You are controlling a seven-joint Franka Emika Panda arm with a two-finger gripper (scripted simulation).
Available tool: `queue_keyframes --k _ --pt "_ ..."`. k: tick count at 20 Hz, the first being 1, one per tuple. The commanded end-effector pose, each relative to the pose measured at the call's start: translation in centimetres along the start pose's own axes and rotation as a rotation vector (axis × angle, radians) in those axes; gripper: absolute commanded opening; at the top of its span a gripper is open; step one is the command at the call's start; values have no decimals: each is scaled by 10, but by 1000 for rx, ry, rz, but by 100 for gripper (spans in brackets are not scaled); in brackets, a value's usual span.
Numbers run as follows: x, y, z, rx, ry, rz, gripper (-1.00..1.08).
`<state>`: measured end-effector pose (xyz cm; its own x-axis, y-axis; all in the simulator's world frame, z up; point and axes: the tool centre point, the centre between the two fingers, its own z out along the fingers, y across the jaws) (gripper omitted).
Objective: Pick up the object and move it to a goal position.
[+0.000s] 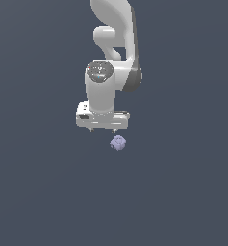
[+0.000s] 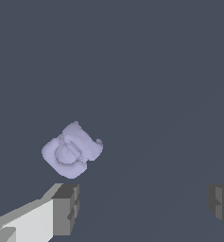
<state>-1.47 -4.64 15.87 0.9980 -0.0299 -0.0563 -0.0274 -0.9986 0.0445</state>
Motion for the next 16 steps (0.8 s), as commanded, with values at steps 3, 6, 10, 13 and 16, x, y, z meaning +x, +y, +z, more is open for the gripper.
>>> queue_keyframes --k 3,6,10,13,16 --pt "0 -3 3 0 2 -30 100" --pt "1 -6 7 1 5 -71 100" --pt "1 -13 14 2 10 -146 100" --pt "2 -20 21 4 16 -219 100" --pt "2 -29 29 6 24 -307 100"
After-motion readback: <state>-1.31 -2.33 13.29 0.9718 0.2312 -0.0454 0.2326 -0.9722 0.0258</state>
